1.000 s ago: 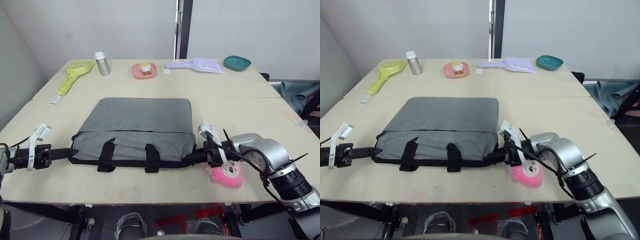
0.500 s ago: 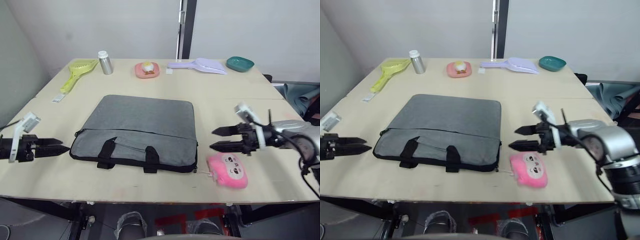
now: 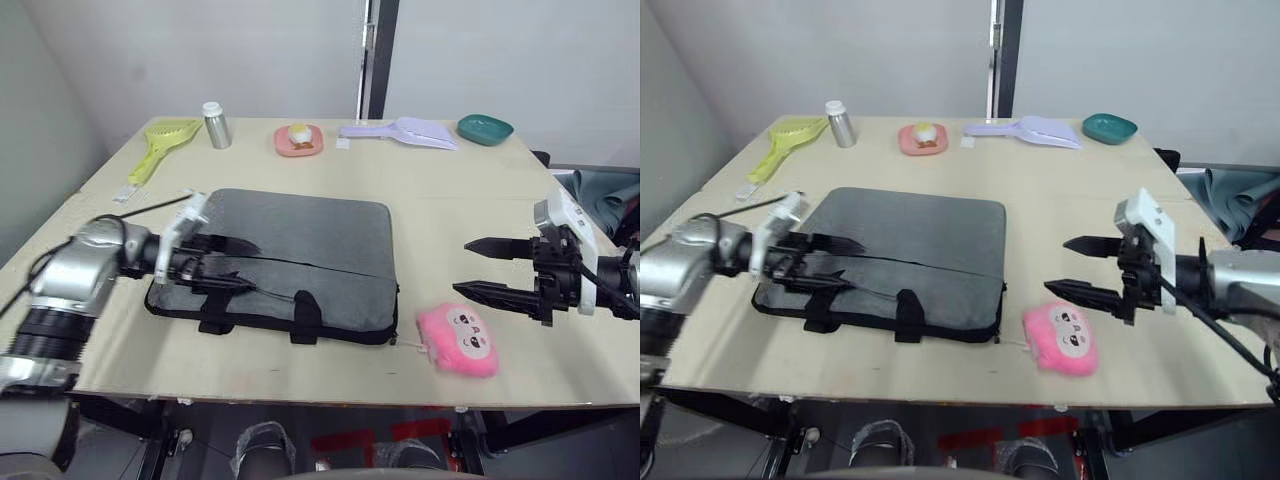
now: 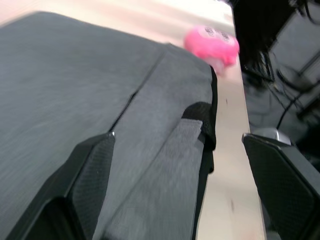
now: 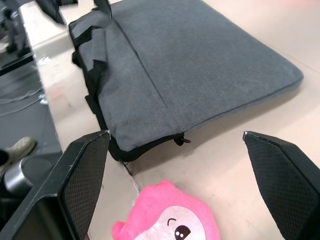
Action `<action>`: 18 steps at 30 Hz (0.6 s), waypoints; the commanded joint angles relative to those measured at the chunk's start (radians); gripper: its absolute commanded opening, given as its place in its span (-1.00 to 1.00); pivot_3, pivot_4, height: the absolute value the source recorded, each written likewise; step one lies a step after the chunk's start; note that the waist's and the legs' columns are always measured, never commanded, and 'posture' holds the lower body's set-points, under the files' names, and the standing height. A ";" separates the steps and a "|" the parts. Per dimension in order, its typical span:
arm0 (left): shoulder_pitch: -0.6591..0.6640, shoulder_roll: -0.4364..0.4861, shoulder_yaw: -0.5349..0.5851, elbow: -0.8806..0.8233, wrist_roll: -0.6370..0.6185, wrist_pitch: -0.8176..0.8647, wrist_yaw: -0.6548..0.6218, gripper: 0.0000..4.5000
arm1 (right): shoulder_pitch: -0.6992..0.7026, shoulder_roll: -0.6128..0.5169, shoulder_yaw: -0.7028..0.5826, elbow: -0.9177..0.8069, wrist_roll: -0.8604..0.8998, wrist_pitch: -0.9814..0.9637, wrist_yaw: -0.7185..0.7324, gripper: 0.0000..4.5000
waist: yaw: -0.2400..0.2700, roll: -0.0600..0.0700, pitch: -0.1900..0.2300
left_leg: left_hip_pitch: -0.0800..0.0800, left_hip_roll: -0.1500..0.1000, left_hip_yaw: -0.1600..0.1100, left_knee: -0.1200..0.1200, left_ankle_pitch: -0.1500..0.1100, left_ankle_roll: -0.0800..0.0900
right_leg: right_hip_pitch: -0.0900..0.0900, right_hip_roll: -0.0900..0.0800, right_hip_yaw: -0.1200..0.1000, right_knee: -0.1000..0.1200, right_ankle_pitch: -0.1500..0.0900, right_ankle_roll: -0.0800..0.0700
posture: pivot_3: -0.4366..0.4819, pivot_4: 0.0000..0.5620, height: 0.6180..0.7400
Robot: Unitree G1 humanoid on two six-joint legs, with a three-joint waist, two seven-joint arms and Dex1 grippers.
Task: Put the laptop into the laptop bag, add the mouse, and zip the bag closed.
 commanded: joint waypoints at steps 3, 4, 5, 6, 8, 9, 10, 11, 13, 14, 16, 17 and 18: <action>-0.066 -0.127 -0.081 0.165 0.093 -0.243 -0.046 0.19 | 0.059 0.014 -0.135 -0.076 0.104 0.041 -0.108 1.00 | 0.002 0.000 0.000 | 0.000 0.000 0.000 0.000 0.000 0.000 | 0.000 0.000 0.000 0.000 0.000 0.000 | -0.05 -0.47 1.00; -0.076 -0.150 -0.097 0.199 0.120 -0.297 -0.049 0.04 | 0.072 0.016 -0.154 -0.088 0.127 0.047 -0.125 1.00 | 0.003 0.000 0.000 | 0.000 -0.001 0.000 0.000 0.000 0.000 | 0.000 -0.001 0.000 0.000 0.000 0.000 | -0.05 -0.47 1.00; -0.087 -0.169 -0.106 0.228 0.136 -0.330 -0.048 -0.12 | 0.082 0.017 -0.169 -0.097 0.150 0.051 -0.140 1.00 | 0.004 0.000 0.000 | -0.001 -0.001 0.000 0.000 0.000 0.001 | 0.000 -0.001 0.000 -0.001 0.000 0.000 | -0.05 -0.47 1.00; -0.099 -0.186 -0.112 0.250 0.141 -0.339 -0.049 -0.27 | 0.092 0.016 -0.181 -0.104 0.169 0.055 -0.153 1.00 | 0.006 0.000 0.000 | -0.001 -0.001 0.000 0.000 0.000 0.001 | 0.000 -0.001 0.000 -0.001 0.000 0.000 | -0.05 -0.47 1.00; -0.121 -0.226 -0.126 0.299 0.159 -0.373 -0.040 -0.59 | 0.123 0.008 -0.201 -0.119 0.189 0.060 -0.176 1.00 | 0.009 0.000 0.000 | -0.001 -0.001 0.000 0.000 0.001 0.002 | 0.000 -0.001 0.000 -0.001 0.000 0.000 | -0.05 -0.47 1.00; -0.125 -0.243 -0.134 0.313 0.166 -0.386 -0.038 -0.77 | 0.137 0.004 -0.211 -0.122 0.197 0.061 -0.185 1.00 | 0.011 0.001 0.000 | -0.001 -0.001 0.000 0.000 0.001 0.002 | 0.000 -0.001 0.000 -0.001 0.000 0.000 | -0.05 -0.47 1.00; -0.126 -0.257 -0.140 0.325 0.176 -0.401 -0.038 -0.92 | 0.149 -0.001 -0.219 -0.123 0.206 0.061 -0.192 1.00 | 0.012 0.001 0.000 | 0.000 -0.001 0.000 0.000 0.001 0.001 | 0.001 -0.001 0.000 -0.001 0.000 0.001 | -0.05 -0.47 1.00; -0.123 -0.267 -0.149 0.332 0.189 -0.418 -0.039 -0.98 | 0.158 -0.006 -0.227 -0.123 0.213 0.060 -0.197 1.00 | 0.013 0.001 -0.001 | 0.000 -0.001 0.000 0.000 0.001 0.001 | 0.001 -0.001 0.000 0.000 0.000 0.001 | -0.05 -0.47 1.00; -0.117 -0.284 -0.167 0.338 0.219 -0.452 -0.030 -0.98 | 0.173 -0.016 -0.238 -0.120 0.226 0.056 -0.205 1.00 | 0.017 0.002 -0.002 | 0.001 -0.002 0.000 0.000 0.001 0.001 | 0.002 -0.003 0.000 -0.001 0.000 0.001 | -0.05 -0.47 1.00; -0.110 -0.289 -0.176 0.327 0.231 -0.466 -0.027 -0.98 | 0.181 -0.022 -0.241 -0.119 0.230 0.053 -0.208 1.00 | 0.019 0.003 -0.002 | 0.001 -0.003 0.000 0.000 0.001 0.002 | 0.002 -0.004 0.000 -0.001 0.000 0.001 | -0.05 -0.47 1.00; -0.096 -0.298 -0.187 0.299 0.244 -0.473 -0.021 -0.98 | 0.195 -0.034 -0.245 -0.117 0.236 0.049 -0.210 1.00 | 0.026 0.004 -0.003 | 0.005 -0.004 0.000 0.000 0.001 0.002 | 0.006 -0.004 0.000 -0.001 0.000 0.001 | -0.05 -0.47 1.00; -0.090 -0.299 -0.192 0.284 0.247 -0.470 -0.021 -0.98 | 0.199 -0.039 -0.245 -0.116 0.238 0.047 -0.212 1.00 | 0.027 0.004 -0.003 | 0.008 -0.004 0.000 0.000 0.000 0.002 | 0.008 -0.005 0.000 -0.001 0.000 0.002 | -0.05 -0.47 1.00; -0.084 -0.302 -0.196 0.272 0.255 -0.476 -0.012 -0.98 | 0.202 -0.043 -0.245 -0.113 0.241 0.044 -0.215 1.00 | 0.027 0.004 -0.003 | 0.010 -0.004 0.000 -0.001 0.000 0.002 | 0.010 -0.005 0.000 -0.002 -0.001 0.002 | -0.05 -0.47 1.00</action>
